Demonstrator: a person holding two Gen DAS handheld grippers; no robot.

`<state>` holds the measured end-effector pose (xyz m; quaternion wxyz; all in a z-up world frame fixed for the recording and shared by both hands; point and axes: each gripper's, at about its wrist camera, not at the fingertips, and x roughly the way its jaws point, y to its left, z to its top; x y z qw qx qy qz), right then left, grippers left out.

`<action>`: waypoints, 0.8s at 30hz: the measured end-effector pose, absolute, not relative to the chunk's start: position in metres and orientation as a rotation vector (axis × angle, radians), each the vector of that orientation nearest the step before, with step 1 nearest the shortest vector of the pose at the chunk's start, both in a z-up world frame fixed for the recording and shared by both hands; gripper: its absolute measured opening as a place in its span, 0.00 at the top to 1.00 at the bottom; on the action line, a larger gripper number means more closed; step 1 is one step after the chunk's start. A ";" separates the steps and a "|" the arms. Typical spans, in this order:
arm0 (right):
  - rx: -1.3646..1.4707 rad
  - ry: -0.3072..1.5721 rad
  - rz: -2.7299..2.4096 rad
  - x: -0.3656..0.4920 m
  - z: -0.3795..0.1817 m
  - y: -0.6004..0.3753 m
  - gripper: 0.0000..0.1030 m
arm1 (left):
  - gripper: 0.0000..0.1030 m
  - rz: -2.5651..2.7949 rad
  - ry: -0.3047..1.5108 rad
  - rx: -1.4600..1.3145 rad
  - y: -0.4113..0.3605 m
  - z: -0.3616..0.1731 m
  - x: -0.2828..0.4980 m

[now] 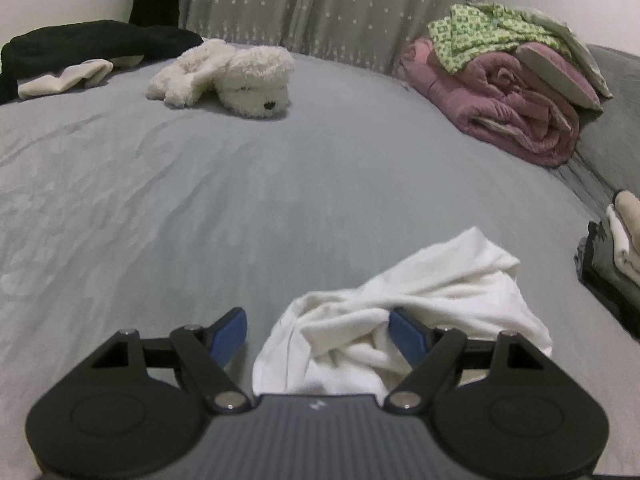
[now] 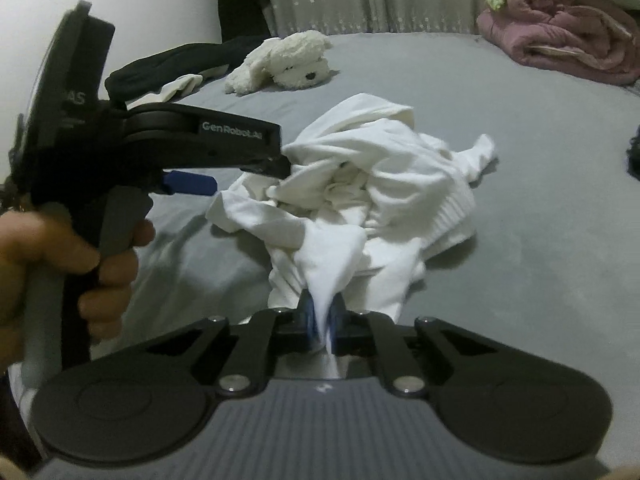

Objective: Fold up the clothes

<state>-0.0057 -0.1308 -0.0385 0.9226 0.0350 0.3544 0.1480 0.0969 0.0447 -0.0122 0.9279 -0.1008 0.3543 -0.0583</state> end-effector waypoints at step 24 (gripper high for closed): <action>0.215 0.698 -0.291 -0.035 -0.041 -0.333 0.93 | 0.23 -0.234 0.737 -0.283 0.008 -0.022 0.094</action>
